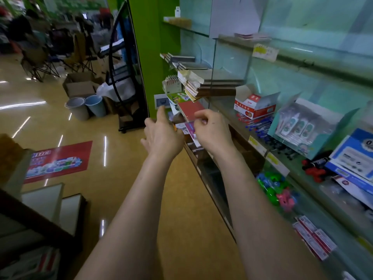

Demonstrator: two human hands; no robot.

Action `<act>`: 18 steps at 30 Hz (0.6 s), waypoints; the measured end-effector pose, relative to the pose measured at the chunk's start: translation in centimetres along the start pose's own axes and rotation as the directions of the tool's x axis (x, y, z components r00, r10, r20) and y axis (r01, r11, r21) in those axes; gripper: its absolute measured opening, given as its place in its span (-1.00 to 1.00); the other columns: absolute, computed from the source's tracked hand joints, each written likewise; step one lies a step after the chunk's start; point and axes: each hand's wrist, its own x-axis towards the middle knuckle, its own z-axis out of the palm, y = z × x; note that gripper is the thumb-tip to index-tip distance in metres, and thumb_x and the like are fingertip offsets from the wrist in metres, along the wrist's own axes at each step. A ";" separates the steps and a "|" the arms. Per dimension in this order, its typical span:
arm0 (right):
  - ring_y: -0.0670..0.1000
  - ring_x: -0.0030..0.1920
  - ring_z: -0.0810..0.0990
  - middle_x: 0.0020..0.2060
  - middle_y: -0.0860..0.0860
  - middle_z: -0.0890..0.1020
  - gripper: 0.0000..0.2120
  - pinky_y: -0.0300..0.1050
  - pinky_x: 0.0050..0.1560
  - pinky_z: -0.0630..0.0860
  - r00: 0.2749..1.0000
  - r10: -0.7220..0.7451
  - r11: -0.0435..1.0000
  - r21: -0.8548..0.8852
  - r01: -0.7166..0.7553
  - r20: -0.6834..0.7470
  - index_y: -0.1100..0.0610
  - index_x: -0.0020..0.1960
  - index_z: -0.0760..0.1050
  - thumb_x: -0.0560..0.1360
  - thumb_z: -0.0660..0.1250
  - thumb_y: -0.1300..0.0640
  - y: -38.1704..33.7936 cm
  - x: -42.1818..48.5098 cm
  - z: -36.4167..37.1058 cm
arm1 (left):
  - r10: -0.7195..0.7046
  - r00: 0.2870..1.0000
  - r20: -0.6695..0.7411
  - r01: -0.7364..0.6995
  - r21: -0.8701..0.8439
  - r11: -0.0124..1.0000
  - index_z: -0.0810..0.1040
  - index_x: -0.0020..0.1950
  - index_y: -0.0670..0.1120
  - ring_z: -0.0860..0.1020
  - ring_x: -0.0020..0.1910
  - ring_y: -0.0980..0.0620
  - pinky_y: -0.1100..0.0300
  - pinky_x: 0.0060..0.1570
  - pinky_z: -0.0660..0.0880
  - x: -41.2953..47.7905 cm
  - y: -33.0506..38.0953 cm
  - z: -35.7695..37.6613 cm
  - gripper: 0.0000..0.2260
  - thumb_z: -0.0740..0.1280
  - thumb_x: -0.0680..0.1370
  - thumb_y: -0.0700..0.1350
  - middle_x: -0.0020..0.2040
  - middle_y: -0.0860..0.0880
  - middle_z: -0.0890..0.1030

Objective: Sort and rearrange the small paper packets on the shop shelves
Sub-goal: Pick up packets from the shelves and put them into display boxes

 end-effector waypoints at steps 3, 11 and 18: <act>0.04 0.10 0.55 0.15 0.04 0.54 -0.75 0.06 0.09 0.57 1.000 -0.007 1.000 -0.008 0.007 -0.011 0.09 0.24 0.50 0.58 0.22 0.15 0.5 2.7 0.0 | -0.004 1.000 0.003 0.004 0.007 1.000 0.07 0.53 0.10 0.32 0.36 -0.14 -0.09 0.37 0.18 2.5 0.8 1.1 -0.35 0.34 0.54 -0.04 0.40 -0.12 0.25; 0.01 0.18 0.50 0.21 0.04 0.49 -0.73 -0.02 0.12 0.54 0.995 0.028 0.999 -0.034 -0.031 -0.093 0.06 0.28 0.46 0.58 0.22 0.11 2.8 8.7 -1.1 | 0.045 0.998 0.046 -0.048 0.055 0.997 0.06 0.54 0.08 0.30 0.37 -0.16 -0.09 0.34 0.19 8.0 3.7 4.7 -0.34 0.33 0.53 0.03 0.40 -0.13 0.25; -0.04 0.27 0.42 0.31 0.01 0.43 -0.65 -0.26 0.03 0.34 0.978 0.071 0.995 -0.058 -0.084 -0.198 0.04 0.38 0.36 0.60 0.20 0.13 4.3 13.9 -1.6 | 0.142 0.982 0.124 -0.143 -0.004 0.990 0.08 0.53 0.07 0.26 0.41 -0.16 -0.11 0.35 0.18 13.6 6.6 8.1 -0.35 0.34 0.53 -0.02 0.43 -0.12 0.23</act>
